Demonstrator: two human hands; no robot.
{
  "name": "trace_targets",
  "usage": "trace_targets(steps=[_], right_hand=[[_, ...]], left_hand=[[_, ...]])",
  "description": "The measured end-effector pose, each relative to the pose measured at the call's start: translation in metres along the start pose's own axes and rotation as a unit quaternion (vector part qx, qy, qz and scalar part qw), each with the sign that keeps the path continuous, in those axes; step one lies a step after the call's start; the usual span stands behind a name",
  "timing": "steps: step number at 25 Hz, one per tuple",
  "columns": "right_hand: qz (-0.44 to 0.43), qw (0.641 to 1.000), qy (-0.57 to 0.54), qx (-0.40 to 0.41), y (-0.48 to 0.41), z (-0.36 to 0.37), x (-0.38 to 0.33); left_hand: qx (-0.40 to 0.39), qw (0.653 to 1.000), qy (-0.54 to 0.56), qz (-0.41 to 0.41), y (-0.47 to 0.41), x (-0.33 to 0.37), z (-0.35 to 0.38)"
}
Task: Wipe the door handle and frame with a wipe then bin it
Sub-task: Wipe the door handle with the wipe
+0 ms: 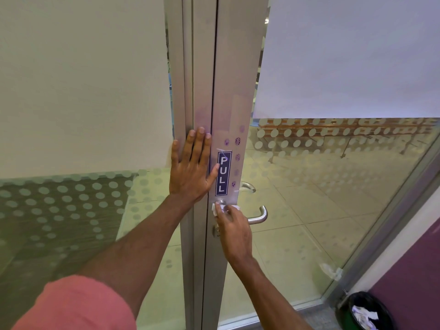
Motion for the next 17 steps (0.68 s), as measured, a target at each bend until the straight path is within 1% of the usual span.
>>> trace_targets(steps=[2,3,4,6,8,10,11,14,17], right_hand=[[-0.035,0.998,0.038,0.032,-0.001,-0.009,-0.008],[-0.069,0.993,0.081,0.049,-0.001,-0.011,-0.009],[-0.068,0.993,0.085,0.054,-0.003,-0.014,-0.011],[-0.054,0.994,0.063,0.076,-0.001,-0.021,-0.012],[-0.029,0.993,0.011,0.118,-0.001,-0.029,-0.012],[-0.042,0.986,-0.027,0.158,-0.004,-0.036,-0.014],[-0.062,0.985,-0.025,0.161,-0.006,-0.035,-0.015],[-0.071,0.991,-0.031,0.105,-0.01,-0.026,-0.021],[-0.092,0.991,0.016,0.092,-0.007,-0.016,-0.023]], left_hand=[[0.003,1.0,0.0,0.001,0.0,0.0,0.0],[0.006,1.0,0.0,0.001,0.0,0.0,-0.001],[0.009,1.0,0.001,0.001,0.0,0.0,-0.001],[0.01,1.0,0.002,0.001,0.0,0.0,-0.001],[0.008,1.0,0.003,0.003,0.001,0.0,-0.001],[0.007,1.0,0.004,0.004,0.001,0.001,-0.001],[0.007,1.0,0.003,0.004,0.001,0.001,-0.001],[0.008,1.0,0.002,0.005,0.001,0.0,0.0],[0.01,1.0,0.003,0.004,0.001,0.0,0.0]])
Point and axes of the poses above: each hand's wrist, its own y-axis away from the middle knuckle, its own z-axis out of the palm, x = y × z, the point moved 6 cm from there along -y, towards the middle knuckle, and after that the axes turned 5 degrees about -y, right-handed, at the moved point
